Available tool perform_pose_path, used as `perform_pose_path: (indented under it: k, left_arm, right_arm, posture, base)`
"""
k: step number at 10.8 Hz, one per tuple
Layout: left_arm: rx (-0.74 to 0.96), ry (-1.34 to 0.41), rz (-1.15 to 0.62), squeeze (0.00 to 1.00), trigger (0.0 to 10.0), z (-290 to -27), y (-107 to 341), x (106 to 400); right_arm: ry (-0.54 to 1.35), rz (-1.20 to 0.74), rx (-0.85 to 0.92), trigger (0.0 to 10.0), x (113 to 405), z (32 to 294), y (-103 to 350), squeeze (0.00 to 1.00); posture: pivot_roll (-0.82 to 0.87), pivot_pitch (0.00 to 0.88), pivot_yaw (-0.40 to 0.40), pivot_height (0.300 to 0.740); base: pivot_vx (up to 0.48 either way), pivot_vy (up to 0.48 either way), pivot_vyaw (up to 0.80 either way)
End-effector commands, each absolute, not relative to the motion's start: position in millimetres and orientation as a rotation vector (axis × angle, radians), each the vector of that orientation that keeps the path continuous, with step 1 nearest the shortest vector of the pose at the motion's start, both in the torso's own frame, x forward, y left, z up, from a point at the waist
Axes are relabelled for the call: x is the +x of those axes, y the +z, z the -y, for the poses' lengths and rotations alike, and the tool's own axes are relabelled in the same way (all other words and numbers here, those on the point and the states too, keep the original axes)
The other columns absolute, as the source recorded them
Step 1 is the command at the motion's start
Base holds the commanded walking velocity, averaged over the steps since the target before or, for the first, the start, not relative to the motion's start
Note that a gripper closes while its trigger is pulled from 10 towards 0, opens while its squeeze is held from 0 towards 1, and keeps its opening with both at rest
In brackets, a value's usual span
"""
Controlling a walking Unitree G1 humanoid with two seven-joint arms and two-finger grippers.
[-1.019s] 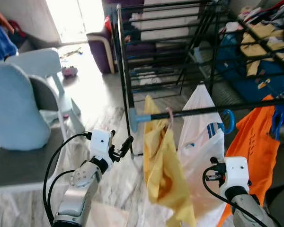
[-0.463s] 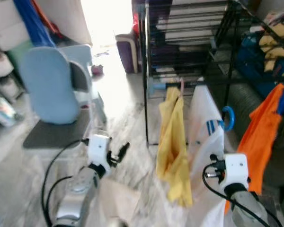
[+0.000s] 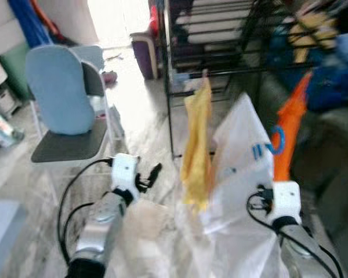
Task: Hang hanger
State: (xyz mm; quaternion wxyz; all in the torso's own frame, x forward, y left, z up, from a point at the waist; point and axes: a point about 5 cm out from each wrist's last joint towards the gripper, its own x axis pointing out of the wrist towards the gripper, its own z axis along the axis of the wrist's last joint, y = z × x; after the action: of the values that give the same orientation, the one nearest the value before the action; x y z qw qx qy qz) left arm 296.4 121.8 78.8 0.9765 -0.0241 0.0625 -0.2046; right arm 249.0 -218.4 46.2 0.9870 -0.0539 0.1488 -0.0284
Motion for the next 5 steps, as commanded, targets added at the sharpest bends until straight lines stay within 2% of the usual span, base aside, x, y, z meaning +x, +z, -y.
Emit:
perform_pose_path:
  k: [1,2,5]
  left_arm:
    - [-0.022,-0.365,-0.098,0.0,10.0,-135.3,84.4,301.7]
    - [-0.016,-0.325,-0.097,0.0,10.0,-143.7,83.1,303.1]
    - [0.015,-0.186,-0.098,0.0,10.0,-171.7,69.8,290.4]
  right_arm:
    - [-0.058,-0.23,-0.099,10.0,261.2,215.4,59.8,0.0]
    - [-0.051,-0.247,-0.109,10.0,268.0,217.4,59.0,0.0]
    - [0.012,-0.29,-0.105,10.0,281.0,212.4,47.2,0.0]
  posture:
    - [-0.14,0.0,0.067,0.74]
    - [-0.12,0.0,0.054,0.74]
    - [-0.04,0.0,0.013,0.74]
  base:
    - [-0.398,0.0,0.0]
    - [-0.379,0.0,0.0]
    - [0.0,0.0,0.0]
